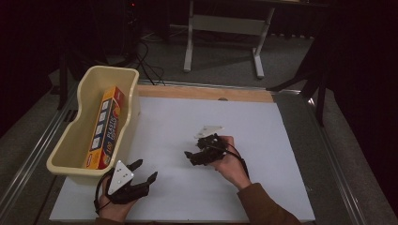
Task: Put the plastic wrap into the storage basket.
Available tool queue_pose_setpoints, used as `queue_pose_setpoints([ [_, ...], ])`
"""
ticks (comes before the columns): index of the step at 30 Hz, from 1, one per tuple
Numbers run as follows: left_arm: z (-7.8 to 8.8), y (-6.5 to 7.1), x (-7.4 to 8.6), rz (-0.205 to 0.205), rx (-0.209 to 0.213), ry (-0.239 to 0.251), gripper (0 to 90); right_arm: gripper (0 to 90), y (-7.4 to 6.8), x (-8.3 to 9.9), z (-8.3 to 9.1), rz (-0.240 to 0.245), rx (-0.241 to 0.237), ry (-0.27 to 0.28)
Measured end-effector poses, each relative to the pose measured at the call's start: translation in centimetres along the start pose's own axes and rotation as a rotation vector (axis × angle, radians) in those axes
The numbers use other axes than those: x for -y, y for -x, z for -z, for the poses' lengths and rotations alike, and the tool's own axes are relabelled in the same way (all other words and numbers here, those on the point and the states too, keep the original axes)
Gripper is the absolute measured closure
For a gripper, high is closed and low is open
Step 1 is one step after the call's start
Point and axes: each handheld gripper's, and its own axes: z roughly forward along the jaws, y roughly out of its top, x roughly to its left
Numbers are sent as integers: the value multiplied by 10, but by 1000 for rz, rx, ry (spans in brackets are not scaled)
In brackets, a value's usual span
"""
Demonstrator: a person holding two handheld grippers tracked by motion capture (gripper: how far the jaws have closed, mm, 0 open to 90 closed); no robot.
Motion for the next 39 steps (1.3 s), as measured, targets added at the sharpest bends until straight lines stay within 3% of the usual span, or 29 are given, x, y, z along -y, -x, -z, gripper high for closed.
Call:
queue_pose_setpoints([
  [13,-3,1,-1,-11,-4,-11,336,212,27,76,48,-95,61,71],
  [23,-4,1,-1,-18,-6,-14,337,219,41,124,94,-198,132,180],
  [27,-4,1,-2,-26,-7,-15,337,213,43,140,105,-236,150,224],
  [33,-1,-1,-2,-17,-11,-2,336,187,39,158,111,-227,173,225],
  [39,-2,0,-2,-25,-4,-5,336,176,35,162,112,-175,171,243],
])
